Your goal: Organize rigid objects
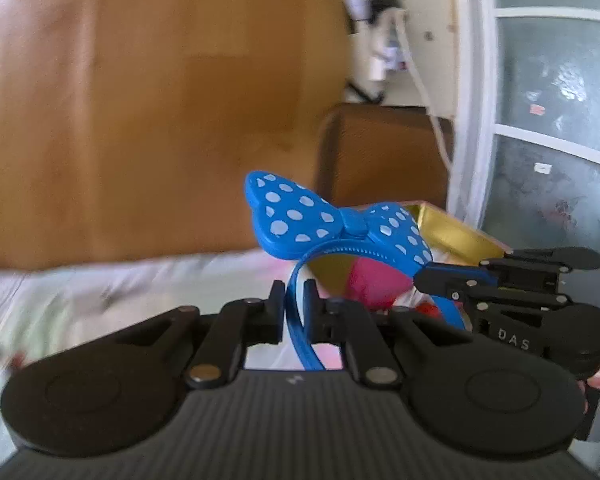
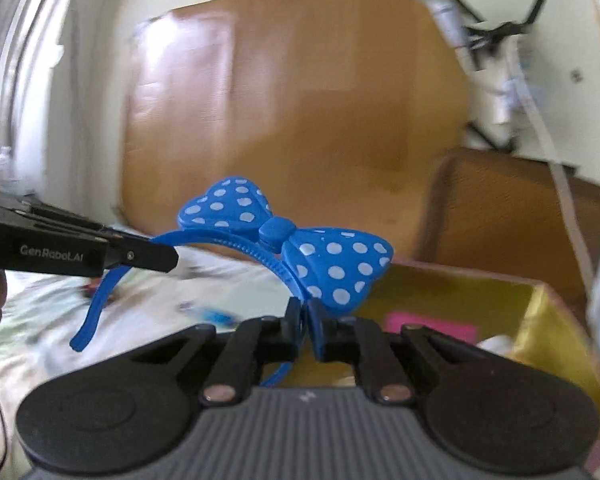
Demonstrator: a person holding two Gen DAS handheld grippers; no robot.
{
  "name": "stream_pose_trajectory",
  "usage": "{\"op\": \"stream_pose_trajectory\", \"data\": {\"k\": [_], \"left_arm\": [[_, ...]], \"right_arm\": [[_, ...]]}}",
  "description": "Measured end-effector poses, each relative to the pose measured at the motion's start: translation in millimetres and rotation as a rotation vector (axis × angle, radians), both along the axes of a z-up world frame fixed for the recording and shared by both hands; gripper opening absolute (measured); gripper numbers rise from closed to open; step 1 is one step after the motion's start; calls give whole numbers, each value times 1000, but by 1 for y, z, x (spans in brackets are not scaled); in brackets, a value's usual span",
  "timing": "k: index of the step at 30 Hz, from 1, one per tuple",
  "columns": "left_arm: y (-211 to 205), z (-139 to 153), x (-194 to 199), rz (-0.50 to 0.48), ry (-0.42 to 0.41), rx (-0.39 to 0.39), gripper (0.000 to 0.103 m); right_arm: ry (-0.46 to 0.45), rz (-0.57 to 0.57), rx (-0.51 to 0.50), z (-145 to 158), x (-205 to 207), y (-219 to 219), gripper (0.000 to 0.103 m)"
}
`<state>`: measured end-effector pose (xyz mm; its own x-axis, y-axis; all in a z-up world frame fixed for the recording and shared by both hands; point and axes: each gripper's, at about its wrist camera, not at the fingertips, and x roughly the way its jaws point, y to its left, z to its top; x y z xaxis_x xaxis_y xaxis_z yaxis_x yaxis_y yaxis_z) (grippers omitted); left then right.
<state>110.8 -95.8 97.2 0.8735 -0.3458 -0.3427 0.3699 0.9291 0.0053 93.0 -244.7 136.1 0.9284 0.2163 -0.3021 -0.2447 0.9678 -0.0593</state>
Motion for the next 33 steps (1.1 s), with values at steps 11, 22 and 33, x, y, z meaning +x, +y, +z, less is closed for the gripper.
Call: {"op": "stream_pose_trajectory", "data": {"k": [11,22,33], "left_arm": [[-120,-30,116,-84,175,47,11],[-131,-32,114,-16,223,129,43],[-100,-18,55,20,141,138,43]], "right_arm": [[141,-172,-56,-23,83,-105,7],[70,-186,-71,-33,78,-111,41],[-14,-268,424,-32,-1,-120,41]]}}
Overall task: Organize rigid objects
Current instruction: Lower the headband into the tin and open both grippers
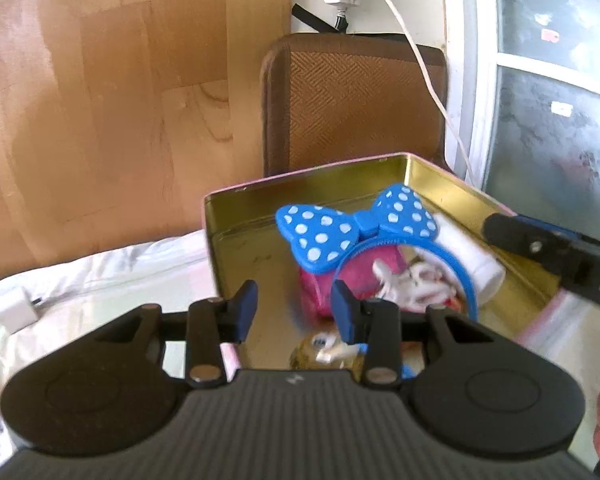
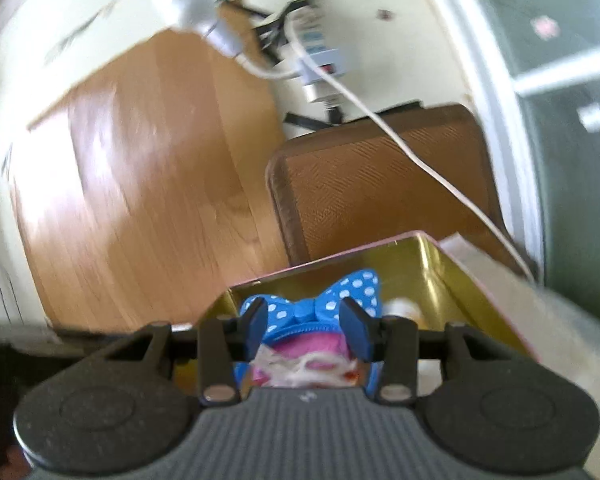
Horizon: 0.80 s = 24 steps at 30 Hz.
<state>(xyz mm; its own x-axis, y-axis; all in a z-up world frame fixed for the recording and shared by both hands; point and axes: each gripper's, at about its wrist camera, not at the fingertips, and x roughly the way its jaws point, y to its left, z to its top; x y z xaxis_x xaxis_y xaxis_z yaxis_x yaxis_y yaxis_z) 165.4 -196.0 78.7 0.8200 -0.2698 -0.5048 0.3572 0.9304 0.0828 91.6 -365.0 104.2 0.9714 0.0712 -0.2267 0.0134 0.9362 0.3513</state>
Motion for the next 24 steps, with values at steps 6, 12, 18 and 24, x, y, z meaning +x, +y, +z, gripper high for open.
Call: {"op": "stream_pose_trajectory", "data": {"k": [6,12,18,24], "left_arm": [[24,-4,-17,48,9,-11,49],[51,-11,-28,113,26,-20,50],[78,-14,-36,164,35,-45,50],[92,-18,-40,179,38,-66,50]], "right_arm": [[38,9,102,-8,-25,7,43],[51,43,83,-4,-31,29,43],[48,73,44,2,-33,55,43],[43,91,-1,8,-38,75,43]]}}
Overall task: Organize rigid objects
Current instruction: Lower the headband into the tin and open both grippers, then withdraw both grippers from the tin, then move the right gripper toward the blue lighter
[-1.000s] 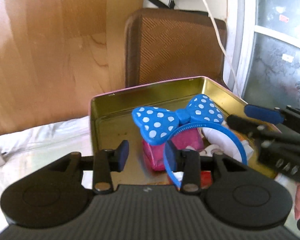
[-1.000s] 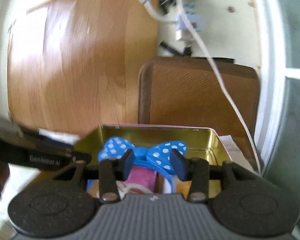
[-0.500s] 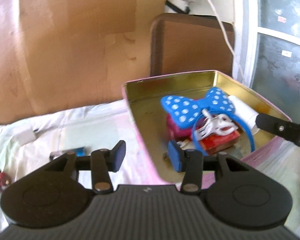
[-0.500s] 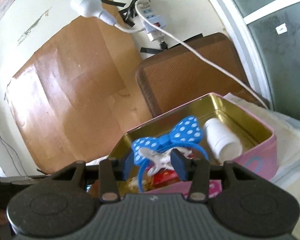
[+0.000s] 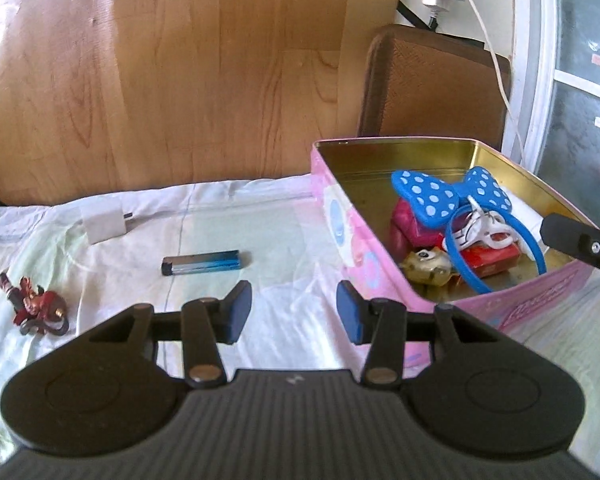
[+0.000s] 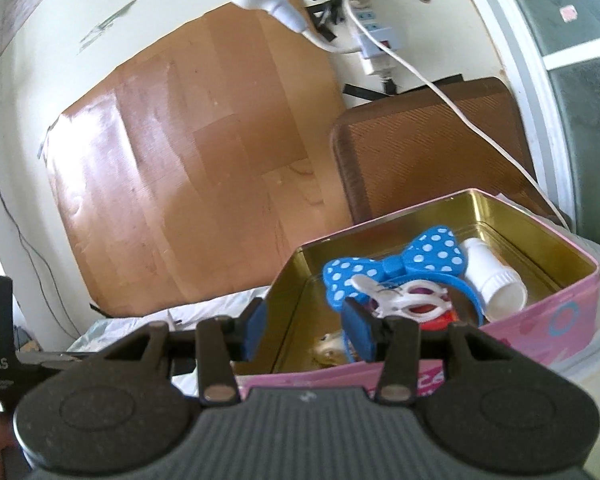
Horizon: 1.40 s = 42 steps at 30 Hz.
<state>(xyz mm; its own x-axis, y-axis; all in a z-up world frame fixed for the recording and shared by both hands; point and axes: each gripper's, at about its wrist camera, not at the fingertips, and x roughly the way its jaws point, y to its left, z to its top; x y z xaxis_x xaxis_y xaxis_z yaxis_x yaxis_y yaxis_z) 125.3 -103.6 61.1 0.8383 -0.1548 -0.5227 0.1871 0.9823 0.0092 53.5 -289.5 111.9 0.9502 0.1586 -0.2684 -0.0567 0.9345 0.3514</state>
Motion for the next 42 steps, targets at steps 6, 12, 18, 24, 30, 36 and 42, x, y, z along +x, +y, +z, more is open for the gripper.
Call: {"op": "stream_pose_trajectory", "data": {"k": [6,12,18,24,30,36,42], "left_arm": [[14,-7,-2,30,0,4,50],[36,-16,1,86,6,15,50],[58,-27,6,135,26,10,50],[78,-36,12,174,38,10,50],[98,-45,21,218,52,6,51],[116,-54,29,252,73,-20,51],[123,-59,32,259,62,-20,51]], "right_arm": [[9,27,-36,1,2,18,45],[7,64,-70,4,5,38,47],[19,92,-97,3,11,55,48],[25,130,-146,1,18,76,49],[29,188,-216,-3,26,100,49],[48,245,-258,-10,42,125,50],[82,300,-297,-21,65,146,50]]}}
